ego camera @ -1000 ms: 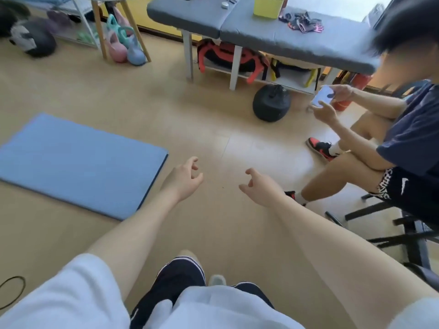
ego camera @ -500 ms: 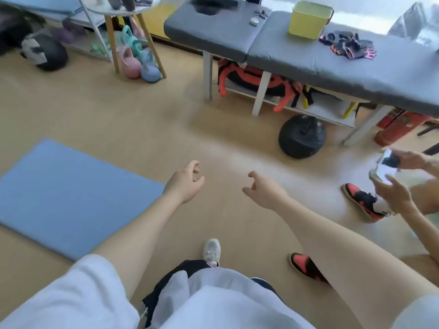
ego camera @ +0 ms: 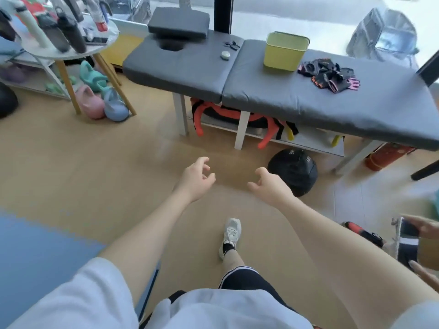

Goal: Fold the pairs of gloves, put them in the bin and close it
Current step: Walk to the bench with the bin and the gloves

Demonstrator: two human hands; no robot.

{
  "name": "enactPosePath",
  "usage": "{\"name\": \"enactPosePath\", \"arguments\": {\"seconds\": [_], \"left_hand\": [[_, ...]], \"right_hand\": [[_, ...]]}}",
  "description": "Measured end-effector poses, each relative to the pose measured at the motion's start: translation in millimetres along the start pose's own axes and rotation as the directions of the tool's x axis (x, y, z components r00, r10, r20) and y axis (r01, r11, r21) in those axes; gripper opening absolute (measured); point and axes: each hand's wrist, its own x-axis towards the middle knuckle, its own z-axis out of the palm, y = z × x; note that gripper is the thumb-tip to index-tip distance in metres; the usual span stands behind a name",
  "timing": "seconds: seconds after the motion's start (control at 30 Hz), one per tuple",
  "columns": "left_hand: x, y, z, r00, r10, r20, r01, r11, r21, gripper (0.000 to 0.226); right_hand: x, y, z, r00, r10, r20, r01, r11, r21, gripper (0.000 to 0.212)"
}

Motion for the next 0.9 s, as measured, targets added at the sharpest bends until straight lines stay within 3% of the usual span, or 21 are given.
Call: {"name": "enactPosePath", "arguments": {"seconds": [0.23, 0.5, 0.67, 0.9], "left_hand": [[165, 37, -6, 0.999, -0.034, 0.028, 0.033, 0.999, 0.028, 0.049], [326, 68, -33, 0.998, -0.048, -0.050, 0.051, 0.997, 0.055, 0.048], [426, 74, -40, 0.995, -0.096, -0.020, 0.096, 0.995, 0.033, 0.047], [596, 103, -39, 0.990, 0.013, 0.138, -0.026, 0.995, 0.093, 0.047]], "right_hand": [[159, -2, -74, 0.999, -0.025, 0.044, 0.026, 1.000, -0.015, 0.053], [303, -28, -138, 0.988, -0.105, 0.113, 0.099, 0.994, 0.055, 0.051], [394, -46, -166, 0.984, -0.158, 0.084, 0.150, 0.985, 0.089, 0.049], [528, -49, -214, 0.999, -0.006, 0.037, 0.000, 0.987, 0.162, 0.047]]}}
